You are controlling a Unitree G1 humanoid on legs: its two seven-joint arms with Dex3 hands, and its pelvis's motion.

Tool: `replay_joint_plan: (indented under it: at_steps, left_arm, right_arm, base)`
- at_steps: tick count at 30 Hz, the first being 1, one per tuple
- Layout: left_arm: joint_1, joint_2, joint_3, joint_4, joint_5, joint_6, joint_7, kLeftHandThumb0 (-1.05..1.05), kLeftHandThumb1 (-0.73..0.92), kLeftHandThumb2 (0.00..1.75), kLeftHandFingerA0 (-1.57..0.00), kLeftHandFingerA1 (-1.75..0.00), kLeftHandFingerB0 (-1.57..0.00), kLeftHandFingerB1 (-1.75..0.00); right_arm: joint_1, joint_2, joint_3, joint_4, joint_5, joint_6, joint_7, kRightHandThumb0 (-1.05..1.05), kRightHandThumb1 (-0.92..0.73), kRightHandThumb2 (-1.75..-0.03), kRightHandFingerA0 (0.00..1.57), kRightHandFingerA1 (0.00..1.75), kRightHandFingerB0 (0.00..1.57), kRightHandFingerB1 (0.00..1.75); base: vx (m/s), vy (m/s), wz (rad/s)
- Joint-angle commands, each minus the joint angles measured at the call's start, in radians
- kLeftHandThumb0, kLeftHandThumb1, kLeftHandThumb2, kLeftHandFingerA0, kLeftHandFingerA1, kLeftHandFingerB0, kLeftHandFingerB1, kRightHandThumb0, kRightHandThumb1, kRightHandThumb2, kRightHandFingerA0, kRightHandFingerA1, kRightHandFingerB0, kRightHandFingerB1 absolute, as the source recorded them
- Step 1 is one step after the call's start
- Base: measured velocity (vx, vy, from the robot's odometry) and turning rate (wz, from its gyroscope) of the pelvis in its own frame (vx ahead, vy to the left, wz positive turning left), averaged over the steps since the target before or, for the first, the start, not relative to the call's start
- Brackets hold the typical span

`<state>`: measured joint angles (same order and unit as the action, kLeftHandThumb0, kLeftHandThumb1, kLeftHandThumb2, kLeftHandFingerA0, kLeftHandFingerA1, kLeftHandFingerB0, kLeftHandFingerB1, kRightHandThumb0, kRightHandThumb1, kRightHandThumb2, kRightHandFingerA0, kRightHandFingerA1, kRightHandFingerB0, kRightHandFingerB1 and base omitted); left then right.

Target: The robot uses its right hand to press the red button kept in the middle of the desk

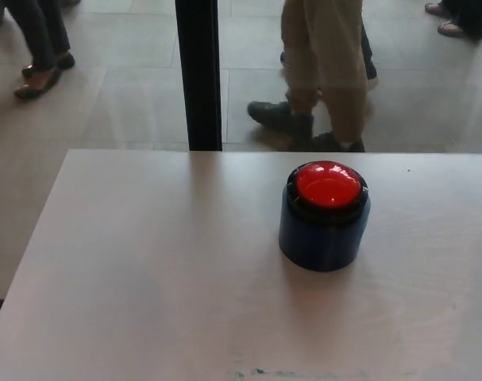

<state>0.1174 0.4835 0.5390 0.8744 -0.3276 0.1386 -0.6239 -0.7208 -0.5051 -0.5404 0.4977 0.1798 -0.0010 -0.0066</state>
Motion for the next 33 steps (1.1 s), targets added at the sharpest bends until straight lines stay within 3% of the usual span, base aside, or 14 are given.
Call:
replay_joint_plan:
  at_steps: [1, 4, 5, 8, 11, 13, 14, 17, 25, 26, 27, 29, 30, 33]
  left_arm:
    - [0.018, 0.027, 0.026, 0.003, -0.051, 0.059, -0.032, -0.81, 0.61, 0.92, -0.07, -0.5, -0.05, -0.33]
    - [0.016, 0.025, 0.03, 0.01, -0.054, 0.06, -0.025, -0.78, 0.6, 0.93, -0.08, -0.51, -0.05, -0.36]
    - [0.016, 0.025, 0.03, 0.011, -0.054, 0.059, -0.028, -0.75, 0.75, 0.63, -0.12, -0.44, -0.1, -0.26]
    - [0.012, 0.029, 0.024, 0.021, -0.043, 0.045, -0.026, -0.39, 0.44, 1.04, -0.02, -0.52, 0.0, -0.5]
    - [0.003, 0.032, 0.021, 0.036, -0.038, 0.038, -0.031, -0.79, 0.59, 0.94, -0.08, -0.51, -0.04, -0.41]
    - [0.018, 0.028, 0.021, -0.004, -0.047, 0.061, -0.035, -0.39, 0.45, 1.04, -0.02, -0.52, 0.0, -0.5]
    - [0.018, 0.026, 0.026, -0.005, -0.054, 0.065, -0.039, -0.8, 0.57, 0.96, -0.12, -0.54, 0.0, -0.41]
    - [0.013, 0.032, 0.019, 0.004, -0.045, 0.051, -0.04, -0.39, 0.46, 1.04, -0.02, -0.52, 0.0, -0.5]
    - [0.014, 0.037, 0.023, -0.004, -0.058, 0.073, -0.04, -0.38, 0.47, 1.05, -0.02, -0.53, 0.0, -0.5]
    - [0.015, 0.039, 0.019, -0.003, -0.056, 0.066, -0.049, -0.78, 0.58, 0.96, -0.12, -0.53, 0.0, -0.4]
    - [0.014, 0.041, 0.014, 0.001, -0.052, 0.06, -0.053, -0.74, 0.78, 0.62, -0.11, -0.43, -0.1, -0.29]
    - [0.014, 0.043, 0.011, 0.001, -0.05, 0.06, -0.056, -0.74, 0.78, 0.62, -0.11, -0.43, -0.1, -0.29]
    - [0.012, 0.045, 0.014, 0.008, -0.052, 0.058, -0.057, -0.8, 0.58, 0.96, -0.11, -0.53, 0.0, -0.4]
    - [-0.002, 0.057, 0.011, 0.059, -0.044, 0.027, -0.078, -0.77, 0.58, 0.98, -0.04, -0.5, -0.02, -0.38]
  right_arm:
    - [-0.299, 0.048, 0.134, -0.04, -0.055, 0.028, -0.102, -0.2, -0.52, -1.19, 1.03, 1.75, 0.85, 1.5]
    - [-0.373, 0.096, 0.19, -0.009, -0.048, 0.022, -0.057, -0.28, -0.51, -1.16, 1.27, 1.44, 0.98, 1.26]
    - [-0.386, 0.105, 0.204, 0.002, -0.05, 0.014, -0.048, -0.29, -0.51, -1.15, 1.24, 1.42, 0.98, 1.26]
    - [-0.453, 0.164, 0.261, 0.046, -0.047, 0.01, -0.016, -0.21, -0.52, -1.17, 0.95, 1.75, 0.78, 1.54]
    - [-0.493, 0.202, 0.284, 0.079, -0.028, 0.017, -0.001, -0.22, -0.53, -1.16, 0.94, 1.75, 0.78, 1.52]
    - [-0.523, 0.256, 0.325, 0.121, -0.024, 0.018, 0.03, -0.19, -0.44, -1.28, 0.94, 1.75, 0.78, 1.57]
    - [-0.53, 0.269, 0.339, 0.135, -0.032, 0.026, 0.028, -0.2, -0.43, -1.3, 0.96, 1.75, 0.79, 1.57]
    - [-0.538, 0.286, 0.364, 0.181, -0.037, 0.016, 0.047, -0.21, -0.43, -1.3, 0.96, 1.75, 0.8, 1.58]
    - [-0.539, 0.36, 0.377, 0.327, -0.022, 0.012, 0.073, -0.22, -0.44, -1.32, 0.98, 1.75, 0.79, 1.59]
    - [-0.526, 0.37, 0.388, 0.343, -0.027, 0.015, 0.092, -0.21, -0.41, -1.38, 0.99, 1.75, 0.76, 1.64]
    - [-0.518, 0.371, 0.407, 0.352, -0.046, 0.011, 0.102, -0.22, -0.45, -1.32, 0.98, 1.75, 0.75, 1.65]
    - [-0.509, 0.367, 0.43, 0.36, -0.069, 0.003, 0.108, -0.22, -0.45, -1.32, 0.98, 1.75, 0.75, 1.65]
    - [-0.513, 0.365, 0.447, 0.372, -0.08, -0.003, 0.108, -0.23, -0.44, -1.31, 0.98, 1.75, 0.81, 1.62]
    - [-0.5, 0.361, 0.488, 0.399, -0.116, -0.022, 0.108, -0.23, -0.45, -1.3, 0.96, 1.75, 0.77, 1.65]
  base:
    - [0.0, 0.0, 0.0]
    - [0.0, 0.0, 0.0]
    - [0.0, 0.0, 0.0]
    - [0.0, 0.0, 0.0]
    - [0.0, 0.0, 0.0]
    - [0.0, 0.0, 0.0]
    - [0.0, 0.0, 0.0]
    - [-0.03, -0.009, 0.05]
    - [-0.01, -0.002, 0.01]
    - [0.0, 0.0, 0.0]
    - [0.0, 0.0, 0.0]
    - [0.0, 0.0, 0.0]
    - [0.0, 0.0, 0.0]
    - [0.0, 0.0, 0.0]
